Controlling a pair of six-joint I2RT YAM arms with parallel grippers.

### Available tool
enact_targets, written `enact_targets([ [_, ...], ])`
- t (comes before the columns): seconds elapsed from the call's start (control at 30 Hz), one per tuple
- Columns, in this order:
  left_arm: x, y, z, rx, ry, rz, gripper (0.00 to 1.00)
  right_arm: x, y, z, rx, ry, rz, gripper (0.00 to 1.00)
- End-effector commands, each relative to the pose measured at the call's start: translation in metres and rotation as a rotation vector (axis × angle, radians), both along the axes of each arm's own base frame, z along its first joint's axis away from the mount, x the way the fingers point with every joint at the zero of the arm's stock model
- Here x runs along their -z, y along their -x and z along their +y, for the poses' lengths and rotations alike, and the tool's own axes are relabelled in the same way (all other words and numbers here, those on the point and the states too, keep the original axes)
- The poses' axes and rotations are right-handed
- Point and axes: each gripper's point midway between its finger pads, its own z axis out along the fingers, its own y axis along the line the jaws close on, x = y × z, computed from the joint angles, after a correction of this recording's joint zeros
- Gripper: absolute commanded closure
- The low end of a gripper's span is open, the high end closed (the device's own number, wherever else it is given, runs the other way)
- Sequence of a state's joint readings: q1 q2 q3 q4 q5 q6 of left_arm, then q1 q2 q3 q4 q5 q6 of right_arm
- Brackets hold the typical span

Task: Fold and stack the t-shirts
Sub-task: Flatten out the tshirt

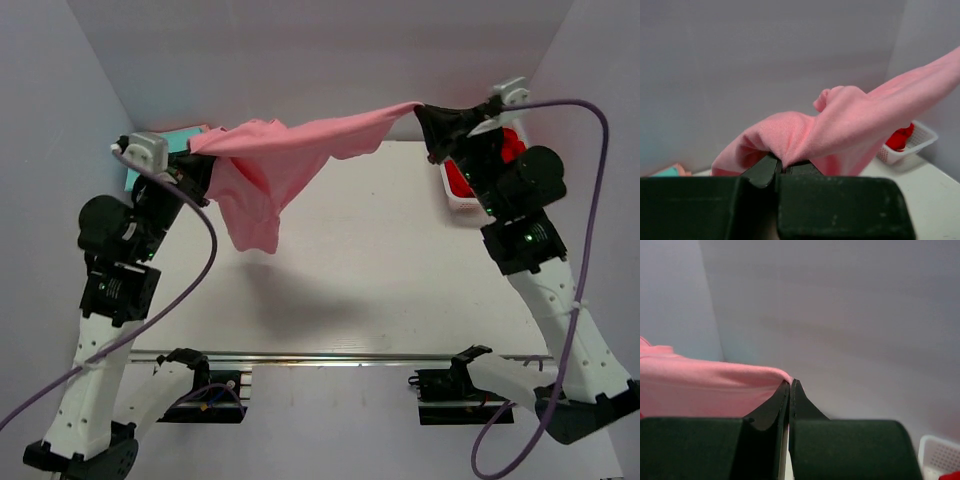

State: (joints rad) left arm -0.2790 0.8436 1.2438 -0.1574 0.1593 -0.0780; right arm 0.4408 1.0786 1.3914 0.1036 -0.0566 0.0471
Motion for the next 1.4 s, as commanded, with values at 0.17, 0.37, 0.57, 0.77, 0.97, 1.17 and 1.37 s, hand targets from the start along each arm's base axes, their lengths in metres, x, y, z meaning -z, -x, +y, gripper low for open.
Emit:
enact_targets([
  [0.17, -0.035, 0.045, -0.002, 0.085, 0.025, -0.117, 1.00, -0.037, 0.045, -0.032, 0.055, -0.064, -0.136, 1.00],
  [0.37, 0.064, -0.060, -0.024, 0.034, -0.015, 0.203, 1.00, 0.060, -0.050, -0.040, 0.304, -0.064, 0.182, 1.00],
  [0.57, 0.251, -0.151, -0.047, 0.023, -0.131, 0.647, 0.00, 0.228, -0.131, -0.034, 0.472, 0.106, 0.596, 1.00],
  [0.77, 0.304, -0.161, -0.043, -0.025, -0.166, 0.808, 0.00, 0.332, -0.165, -0.032, 0.530, 0.234, 0.866, 0.87],
  [0.97, 0.310, -0.124, -0.046, 0.016, -0.161, 0.832, 0.00, 0.362, -0.171, -0.032, 0.541, 0.299, 0.967, 0.33],
  [1.17, 0.351, -0.063, -0.032, -0.032, -0.084, 1.054, 0.00, 0.368, -0.167, -0.039, 0.570, 0.323, 0.971, 0.12],
  [1.37, 0.407, 0.018, 0.010, -0.262, 0.022, 1.266, 0.03, 0.381, -0.159, -0.054, 0.641, 0.294, 1.003, 0.10],
])
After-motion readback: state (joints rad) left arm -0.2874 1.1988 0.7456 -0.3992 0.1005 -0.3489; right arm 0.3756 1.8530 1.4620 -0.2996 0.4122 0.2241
